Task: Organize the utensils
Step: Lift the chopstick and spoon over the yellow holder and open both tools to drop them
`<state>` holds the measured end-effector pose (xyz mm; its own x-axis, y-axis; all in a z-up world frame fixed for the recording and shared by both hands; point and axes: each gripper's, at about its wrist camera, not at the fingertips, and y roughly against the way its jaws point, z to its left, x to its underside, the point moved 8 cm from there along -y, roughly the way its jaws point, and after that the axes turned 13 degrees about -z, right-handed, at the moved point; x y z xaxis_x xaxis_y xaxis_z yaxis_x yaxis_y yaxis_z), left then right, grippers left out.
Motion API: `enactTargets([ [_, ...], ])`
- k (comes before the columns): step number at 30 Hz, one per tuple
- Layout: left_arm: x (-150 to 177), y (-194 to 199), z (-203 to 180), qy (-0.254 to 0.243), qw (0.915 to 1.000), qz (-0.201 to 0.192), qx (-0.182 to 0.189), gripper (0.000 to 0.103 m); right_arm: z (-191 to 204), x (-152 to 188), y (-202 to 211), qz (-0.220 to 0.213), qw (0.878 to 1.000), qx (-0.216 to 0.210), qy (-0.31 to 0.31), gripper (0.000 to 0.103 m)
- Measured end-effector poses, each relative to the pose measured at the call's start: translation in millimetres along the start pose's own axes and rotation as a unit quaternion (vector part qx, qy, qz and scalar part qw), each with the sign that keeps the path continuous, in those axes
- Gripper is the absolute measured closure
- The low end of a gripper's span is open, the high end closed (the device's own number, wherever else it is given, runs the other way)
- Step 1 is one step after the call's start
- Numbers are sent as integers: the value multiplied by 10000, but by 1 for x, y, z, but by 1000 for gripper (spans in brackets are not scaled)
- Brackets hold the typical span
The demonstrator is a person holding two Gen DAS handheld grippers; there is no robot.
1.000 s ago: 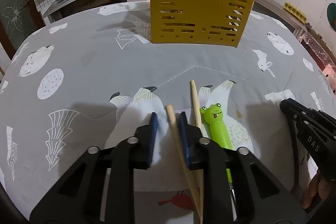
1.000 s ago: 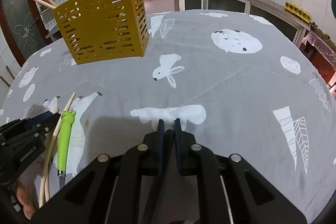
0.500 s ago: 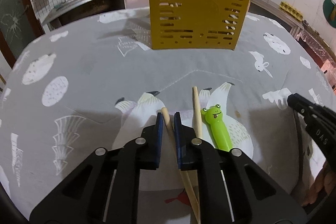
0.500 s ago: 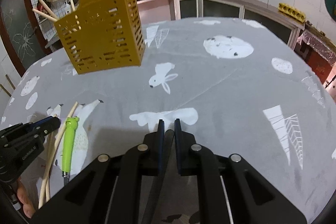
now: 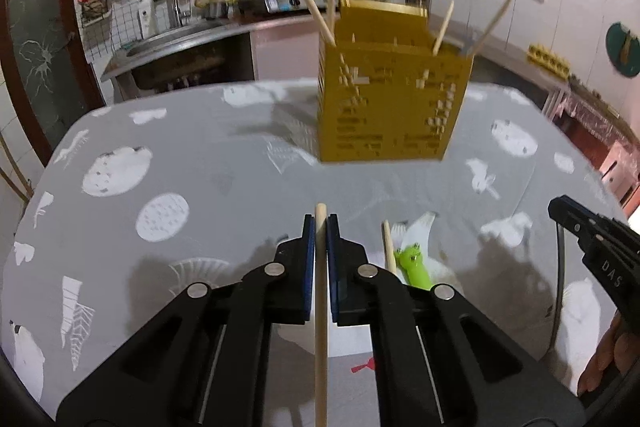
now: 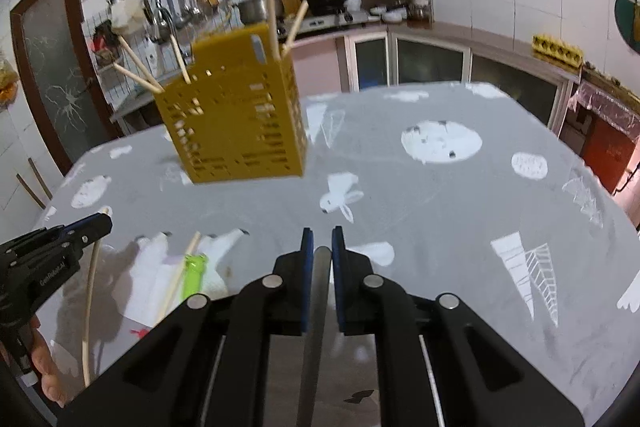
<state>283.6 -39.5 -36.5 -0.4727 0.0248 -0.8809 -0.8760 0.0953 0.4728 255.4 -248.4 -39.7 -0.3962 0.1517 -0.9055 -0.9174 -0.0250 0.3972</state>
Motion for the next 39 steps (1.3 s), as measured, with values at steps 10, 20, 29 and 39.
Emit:
enactTargets([
  [10,-35,49,10,74,9946,-1025,164,98,5,-28,35,-816,9966,-52,130,93],
  [20,-54,80,12,107,9849,-1705,271,98,21,-38,50,-1310,9909,-133,283,93],
  [29,-70,83,11,151,9820,-1855,334,98,29,-59,51,-1529,9876,-198,302,94],
  [39,-109,90,13,207,9754,-2159,382,98,44,-98,50,-1823,9817,-379,397,94],
])
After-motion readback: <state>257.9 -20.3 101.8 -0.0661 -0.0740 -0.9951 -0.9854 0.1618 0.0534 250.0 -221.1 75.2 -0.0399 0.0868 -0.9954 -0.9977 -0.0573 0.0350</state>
